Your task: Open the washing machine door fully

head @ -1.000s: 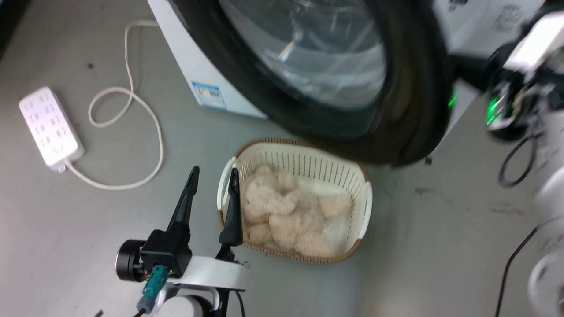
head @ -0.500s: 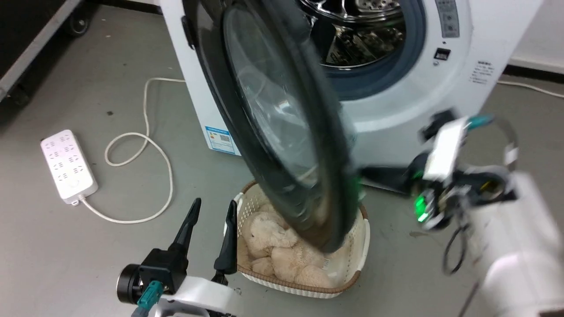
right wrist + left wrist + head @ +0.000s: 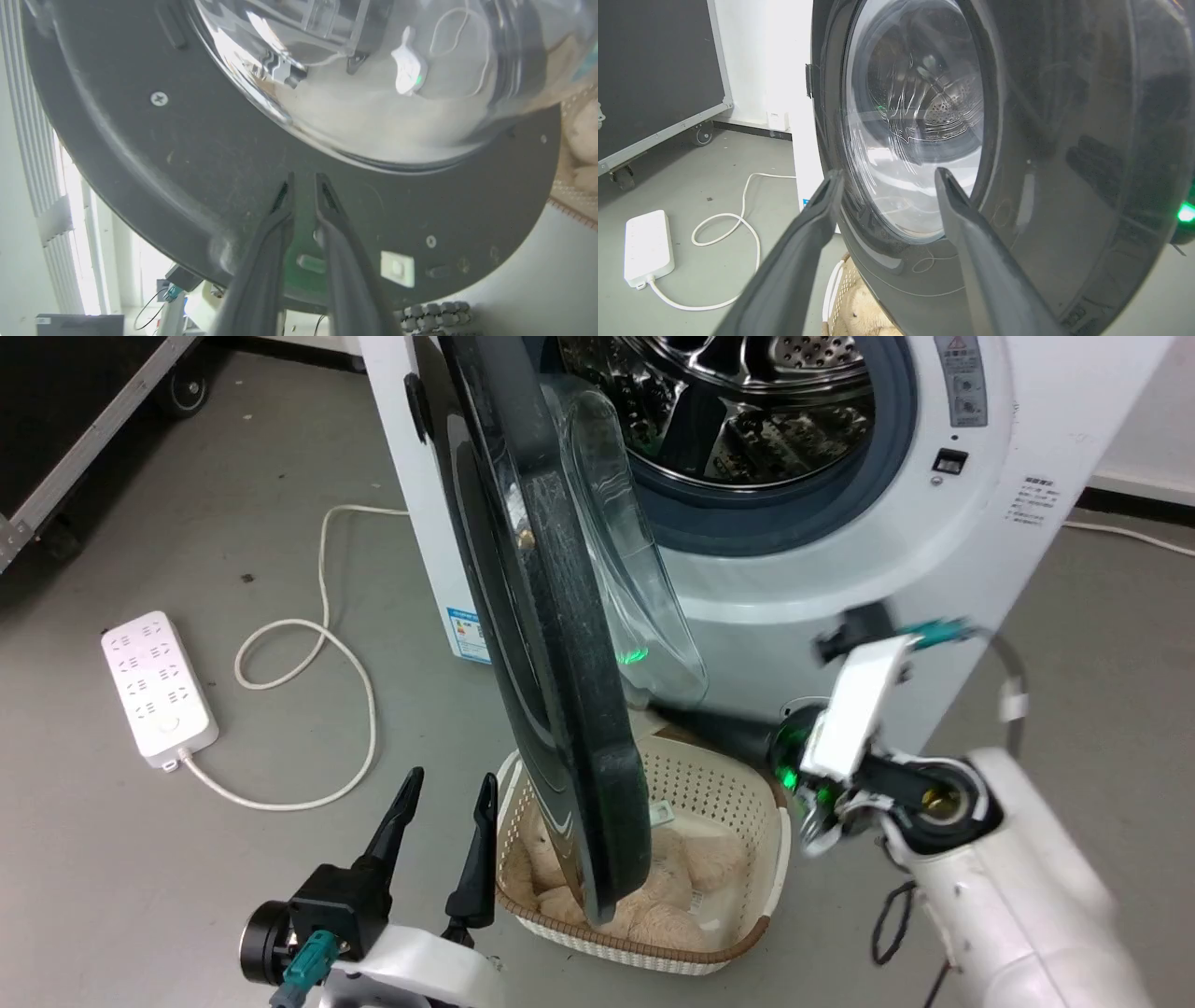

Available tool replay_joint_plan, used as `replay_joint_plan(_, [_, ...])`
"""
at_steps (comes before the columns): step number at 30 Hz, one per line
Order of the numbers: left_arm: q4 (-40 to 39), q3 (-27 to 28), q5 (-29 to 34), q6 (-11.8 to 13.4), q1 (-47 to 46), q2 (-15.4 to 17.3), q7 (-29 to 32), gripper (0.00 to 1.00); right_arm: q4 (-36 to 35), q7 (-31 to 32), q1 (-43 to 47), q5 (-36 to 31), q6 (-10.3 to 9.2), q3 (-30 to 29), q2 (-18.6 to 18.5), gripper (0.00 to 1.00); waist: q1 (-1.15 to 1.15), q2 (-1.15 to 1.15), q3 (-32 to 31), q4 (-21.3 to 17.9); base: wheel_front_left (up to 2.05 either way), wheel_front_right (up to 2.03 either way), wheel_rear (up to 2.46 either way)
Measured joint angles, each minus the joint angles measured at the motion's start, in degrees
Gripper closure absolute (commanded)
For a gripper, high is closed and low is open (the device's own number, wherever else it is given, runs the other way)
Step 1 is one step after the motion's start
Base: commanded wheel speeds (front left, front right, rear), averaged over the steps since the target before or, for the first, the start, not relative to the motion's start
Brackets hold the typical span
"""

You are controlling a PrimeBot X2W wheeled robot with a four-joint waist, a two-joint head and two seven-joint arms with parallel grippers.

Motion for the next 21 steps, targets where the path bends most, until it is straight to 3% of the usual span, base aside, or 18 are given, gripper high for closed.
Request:
replay_joint_plan(5, [0.3,0.5,-1.0,0.0,0.0,0.2,0.1,0.0,-8.7,-11.2,4.1,-9.7,-0.01,-0.6,-4.7,0.0,0.0,0.0,-1.2,-1.2,0.0,0.0,0.0])
replay_joint_plan(9, [0.5,1.4,-1.7,0.2,0.2,0.5,-0.1,0.0,-18.3,-26.2,7.1,-32.6,0.0,5.8,-16.3,0.0,0.0,0.0,-2.6,-2.8,0.0,0.0,0.0])
replay_joint_plan(12, [0.9,2.6,-2.6,0.5,1.5,1.1,-0.3,0.0,-20.9,-40.4,10.3,-46.4,0.0,3.5,-20.1,0.0,0.0,0.0,-4.4,-4.9,0.0,0.0,0.0])
replay_joint_plan(17, [0.8,3.9,-3.2,0.5,2.5,2.4,-0.5,0.0,-26.4,-48.8,16.3,-57.1,0.03,-1.9,-19.6,0.0,0.0,0.0,-5.8,-7.8,0.0,0.0,0.0])
replay_joint_plan(21, [0.4,4.7,-3.3,0.9,2.7,2.8,-0.6,0.0,-30.4,-51.9,24.1,-65.7,0.09,-9.4,-15.8,0.0,-0.01,0.0,-6.4,-9.7,0.0,0.0,0.0])
